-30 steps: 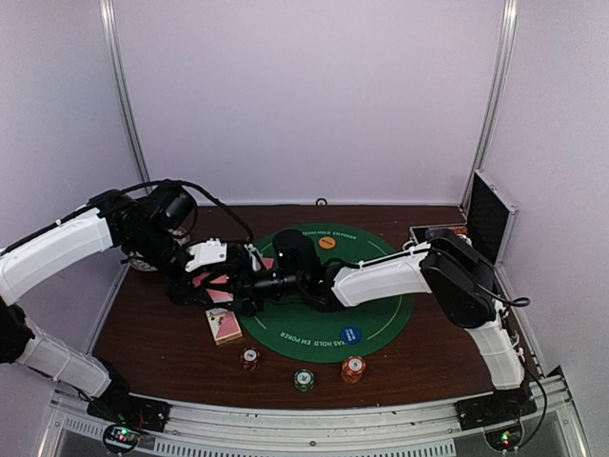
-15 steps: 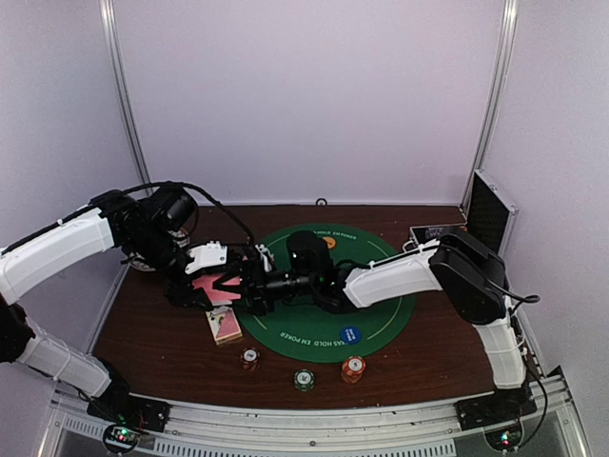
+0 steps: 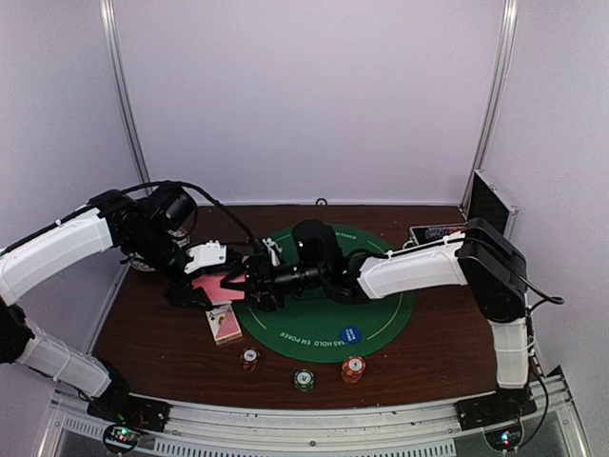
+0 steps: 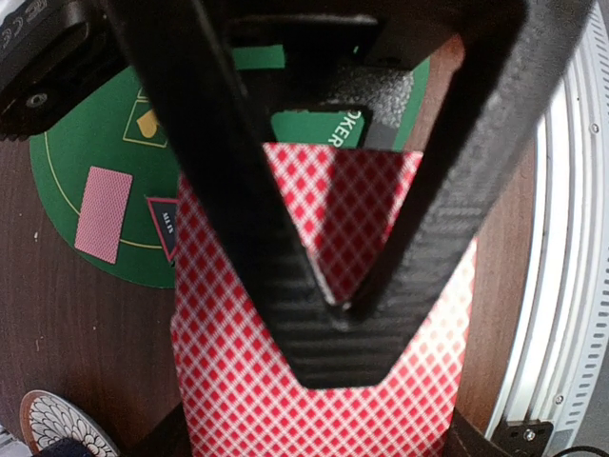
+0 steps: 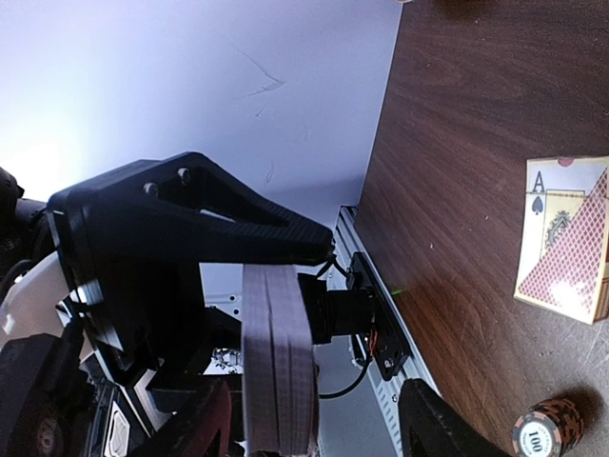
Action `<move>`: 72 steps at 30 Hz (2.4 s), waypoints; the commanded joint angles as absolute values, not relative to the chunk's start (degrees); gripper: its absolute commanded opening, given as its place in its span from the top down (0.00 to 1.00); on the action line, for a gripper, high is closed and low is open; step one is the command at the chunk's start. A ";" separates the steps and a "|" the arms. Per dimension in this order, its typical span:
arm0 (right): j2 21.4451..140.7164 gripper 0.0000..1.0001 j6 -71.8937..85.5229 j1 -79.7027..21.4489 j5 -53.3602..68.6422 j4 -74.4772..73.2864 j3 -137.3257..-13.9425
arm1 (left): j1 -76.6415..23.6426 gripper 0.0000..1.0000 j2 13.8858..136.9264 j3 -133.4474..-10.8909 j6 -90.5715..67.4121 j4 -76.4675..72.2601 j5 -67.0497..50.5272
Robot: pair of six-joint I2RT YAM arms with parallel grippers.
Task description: Distribute texas hold em gaming equipment
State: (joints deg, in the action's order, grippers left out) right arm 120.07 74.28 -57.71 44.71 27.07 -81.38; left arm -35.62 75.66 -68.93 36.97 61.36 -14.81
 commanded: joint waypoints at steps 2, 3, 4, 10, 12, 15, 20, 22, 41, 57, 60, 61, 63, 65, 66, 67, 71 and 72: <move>115.00 0.39 71.84 -57.82 44.15 21.85 -81.06 | -35.68 1.00 74.26 -70.25 36.10 59.61 -16.21; 114.61 0.41 71.69 -57.83 44.12 21.42 -80.88 | -35.68 1.00 74.29 -70.27 36.04 59.63 -16.21; 114.27 0.43 71.52 -57.84 44.12 20.98 -80.77 | -35.68 1.00 74.34 -70.31 36.04 59.59 -16.18; 112.67 0.67 70.84 -57.88 44.38 19.09 -79.20 | -35.68 1.00 74.60 -70.40 36.20 59.62 -15.89; 112.07 0.74 70.91 -57.83 44.41 19.19 -78.64 | -35.68 1.00 74.63 -70.32 36.21 59.56 -15.70; 111.50 0.83 71.40 -57.83 44.62 19.66 -78.41 | -35.68 1.00 74.47 -70.05 36.19 59.35 -15.58; 110.56 0.95 73.72 -57.65 44.40 23.01 -77.38 | -35.68 1.00 74.57 -70.00 36.19 58.93 -15.34; 110.08 0.98 73.74 -57.13 44.51 22.80 -77.43 | -35.68 1.00 74.77 -70.25 36.17 58.93 -15.24; 107.24 1.00 56.75 -35.03 49.78 0.84 -80.50 | -35.64 1.00 74.39 -70.23 36.58 58.89 -14.86; 135.17 1.00 45.93 -22.95 45.15 -20.14 -111.29 | -35.68 1.00 74.73 -70.51 36.41 58.91 -15.33; 138.87 1.00 46.46 -23.02 43.62 -21.07 -115.34 | -35.68 1.00 75.04 -70.64 36.10 58.89 -15.46; 140.03 1.00 46.99 -22.99 43.52 -20.75 -116.30 | -35.68 1.00 75.20 -70.71 36.11 58.93 -15.50; 142.21 1.00 47.89 -23.03 43.81 -20.78 -118.49 | -35.68 1.00 75.20 -70.77 36.12 58.89 -15.43; 143.93 1.00 48.35 -23.10 43.71 -21.28 -120.32 | -35.68 1.00 75.04 -70.48 36.19 58.58 -15.15; 144.51 0.99 48.37 -23.18 43.54 -21.58 -120.85 | -35.68 1.00 74.76 -70.10 36.27 58.09 -14.86; 144.98 0.96 48.18 -23.26 43.43 -22.24 -121.49 | -35.68 1.00 74.52 -69.72 36.48 57.81 -14.55; 144.00 0.59 44.71 -23.21 41.44 -26.77 -121.95 | -35.68 1.00 74.12 -69.34 36.81 57.79 -14.48; 142.97 0.49 43.45 -23.25 40.04 -28.05 -121.31 | -35.68 1.00 74.12 -69.32 36.82 57.76 -14.71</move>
